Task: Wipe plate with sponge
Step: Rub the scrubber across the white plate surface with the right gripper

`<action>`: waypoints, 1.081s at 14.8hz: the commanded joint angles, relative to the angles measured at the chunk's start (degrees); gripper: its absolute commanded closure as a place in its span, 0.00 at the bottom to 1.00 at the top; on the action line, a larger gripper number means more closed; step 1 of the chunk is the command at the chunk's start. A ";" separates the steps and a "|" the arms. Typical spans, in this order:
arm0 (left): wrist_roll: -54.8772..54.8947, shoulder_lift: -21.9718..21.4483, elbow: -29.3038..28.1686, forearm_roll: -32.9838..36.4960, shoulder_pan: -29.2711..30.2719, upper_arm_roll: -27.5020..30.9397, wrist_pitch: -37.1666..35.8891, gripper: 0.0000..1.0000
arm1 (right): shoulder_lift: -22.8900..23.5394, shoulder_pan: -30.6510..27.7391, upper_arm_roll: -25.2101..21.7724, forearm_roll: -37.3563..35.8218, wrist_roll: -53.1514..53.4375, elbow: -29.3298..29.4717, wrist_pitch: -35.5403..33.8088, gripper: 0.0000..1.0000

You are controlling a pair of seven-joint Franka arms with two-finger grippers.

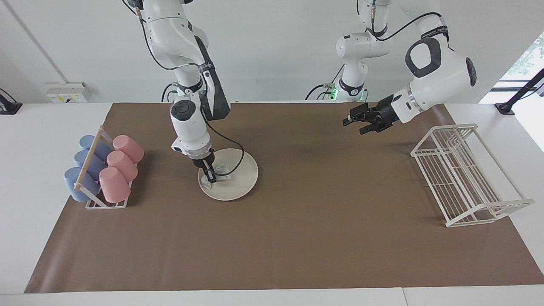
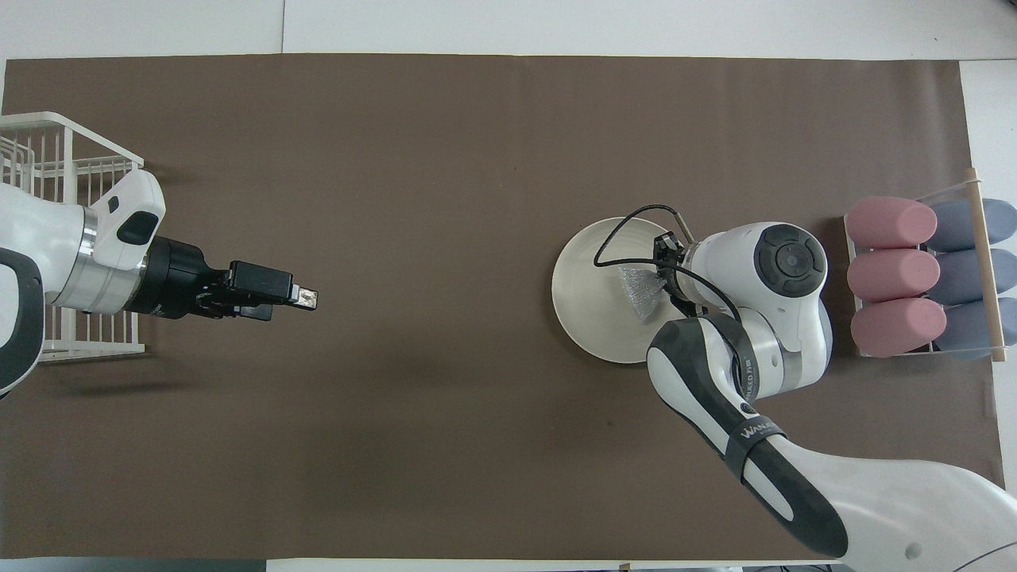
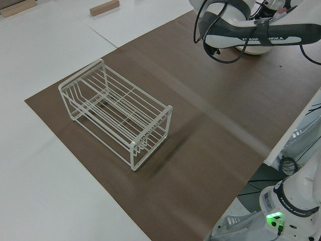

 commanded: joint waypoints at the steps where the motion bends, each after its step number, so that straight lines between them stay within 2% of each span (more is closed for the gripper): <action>1: -1.07 -0.74 -0.44 1.28 -0.53 0.44 0.39 0.00 | 3.85 2.68 0.48 1.05 3.76 -1.61 4.37 1.00; 5: -5.27 -0.65 0.00 1.28 -0.09 0.53 0.48 0.00 | 4.64 7.52 0.56 1.40 13.17 -1.35 7.45 1.00; 10: -8.98 -0.74 0.18 5.14 0.00 0.53 1.97 0.00 | 4.82 10.69 0.56 7.89 14.85 -0.83 8.50 1.00; 12: -10.46 -0.74 -0.26 5.23 -1.05 0.36 7.21 0.00 | 4.99 9.82 0.48 7.90 12.76 -0.91 9.12 1.00; 14: -13.89 -0.57 -0.53 5.67 -4.73 0.36 13.54 0.00 | 5.17 7.37 0.30 7.90 7.07 -0.91 8.86 1.00; 16: -16.36 -0.13 -0.35 8.04 -5.36 0.36 15.59 0.00 | 5.17 4.72 0.30 7.90 1.69 -0.91 8.42 1.00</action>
